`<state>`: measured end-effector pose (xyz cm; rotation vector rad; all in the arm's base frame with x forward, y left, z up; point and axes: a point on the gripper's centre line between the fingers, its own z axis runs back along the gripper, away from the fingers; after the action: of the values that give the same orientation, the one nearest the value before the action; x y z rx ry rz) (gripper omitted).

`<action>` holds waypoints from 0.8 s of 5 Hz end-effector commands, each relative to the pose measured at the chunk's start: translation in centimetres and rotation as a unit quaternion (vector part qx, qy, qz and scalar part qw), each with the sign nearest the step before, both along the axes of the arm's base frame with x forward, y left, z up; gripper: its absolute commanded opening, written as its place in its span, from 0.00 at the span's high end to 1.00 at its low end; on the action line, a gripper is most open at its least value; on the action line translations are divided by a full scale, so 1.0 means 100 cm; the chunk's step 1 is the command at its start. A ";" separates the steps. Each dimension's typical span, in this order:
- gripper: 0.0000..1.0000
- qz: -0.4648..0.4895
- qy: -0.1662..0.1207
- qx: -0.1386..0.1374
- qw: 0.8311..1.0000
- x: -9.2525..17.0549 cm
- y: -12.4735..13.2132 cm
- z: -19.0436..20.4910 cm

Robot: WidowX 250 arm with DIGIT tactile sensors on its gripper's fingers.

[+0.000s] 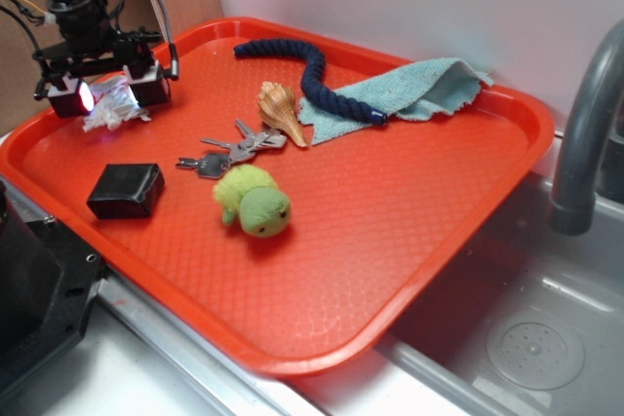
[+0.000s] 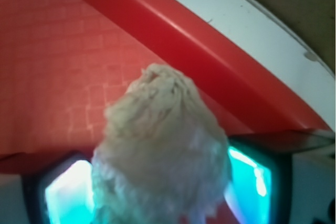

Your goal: Grab the white paper.

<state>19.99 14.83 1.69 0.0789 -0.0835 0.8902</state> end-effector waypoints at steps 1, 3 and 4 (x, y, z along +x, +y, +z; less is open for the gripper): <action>1.00 0.010 0.004 0.006 1.000 -0.002 0.010 0.005; 1.00 -0.059 -0.003 0.013 0.998 -0.012 -0.031 0.071; 1.00 -0.144 -0.032 0.015 0.989 -0.017 -0.060 0.108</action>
<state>19.15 7.96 11.73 0.0552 -0.1271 0.6092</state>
